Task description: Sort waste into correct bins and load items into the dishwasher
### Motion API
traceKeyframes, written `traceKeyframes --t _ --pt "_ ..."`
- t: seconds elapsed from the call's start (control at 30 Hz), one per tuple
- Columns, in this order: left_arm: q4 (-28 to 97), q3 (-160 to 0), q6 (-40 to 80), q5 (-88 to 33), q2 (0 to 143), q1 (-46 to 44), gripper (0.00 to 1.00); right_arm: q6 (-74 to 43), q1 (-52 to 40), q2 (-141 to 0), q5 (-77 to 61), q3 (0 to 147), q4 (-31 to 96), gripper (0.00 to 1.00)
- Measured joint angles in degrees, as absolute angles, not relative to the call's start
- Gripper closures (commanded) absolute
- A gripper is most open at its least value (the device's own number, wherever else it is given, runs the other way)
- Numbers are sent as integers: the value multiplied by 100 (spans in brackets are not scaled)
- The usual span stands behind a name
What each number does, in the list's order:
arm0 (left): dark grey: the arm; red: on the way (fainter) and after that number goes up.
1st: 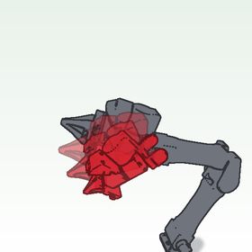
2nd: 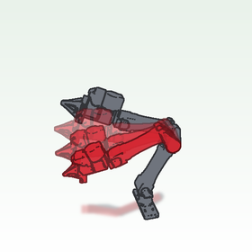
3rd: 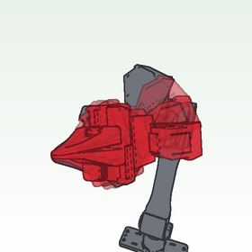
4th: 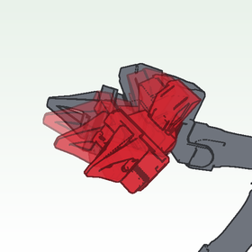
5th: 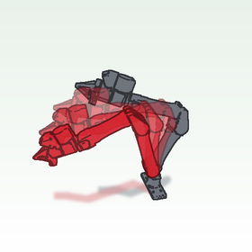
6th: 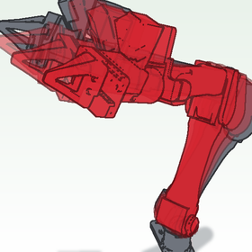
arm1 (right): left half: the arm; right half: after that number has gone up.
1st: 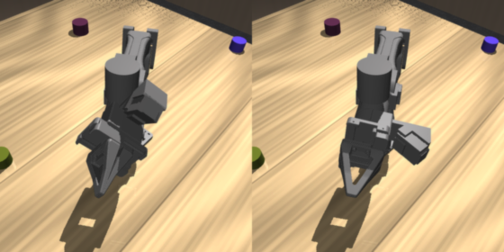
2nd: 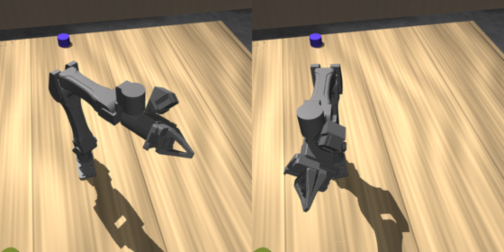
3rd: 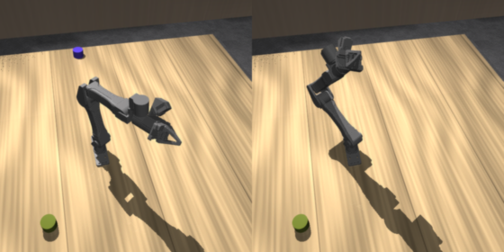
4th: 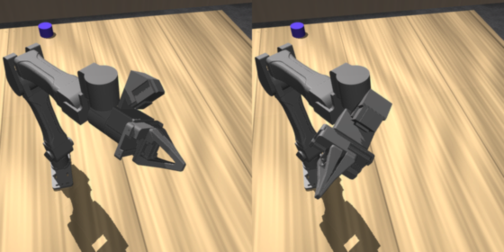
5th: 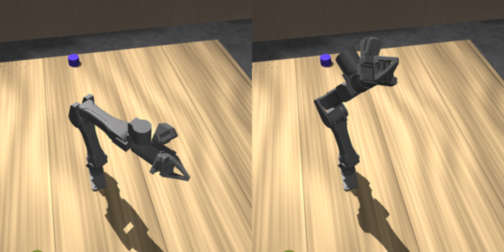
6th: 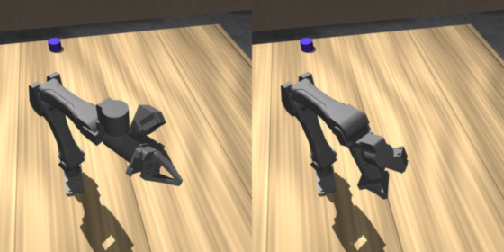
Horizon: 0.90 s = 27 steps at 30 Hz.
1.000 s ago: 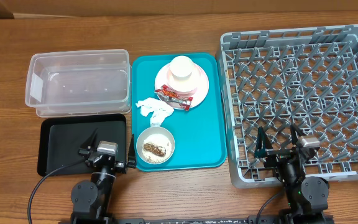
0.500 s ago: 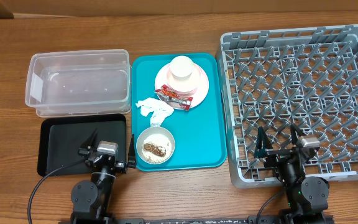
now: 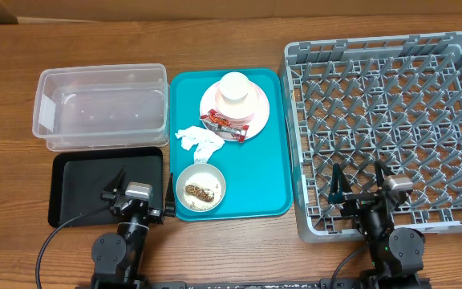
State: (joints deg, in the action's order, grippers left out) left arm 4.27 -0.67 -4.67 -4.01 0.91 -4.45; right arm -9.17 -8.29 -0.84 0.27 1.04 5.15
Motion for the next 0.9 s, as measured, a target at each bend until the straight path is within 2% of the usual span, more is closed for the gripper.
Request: traceKeyframes --t 0.33,0.57,0.77,0.9 --pt "388 -67 -355 -722 91 -445 0 -917 -829 -84 25 104 515 0" --pt "572 -248 451 -1358 91 -445 0 -917 -829 -84 25 104 517 0" --pt "1299 -1337 1044 -1894 231 -445 0 -917 -829 -84 25 104 515 0" --pt "2132 -2423 1197 -2366 895 -445 0 -917 -829 -84 25 104 517 0"
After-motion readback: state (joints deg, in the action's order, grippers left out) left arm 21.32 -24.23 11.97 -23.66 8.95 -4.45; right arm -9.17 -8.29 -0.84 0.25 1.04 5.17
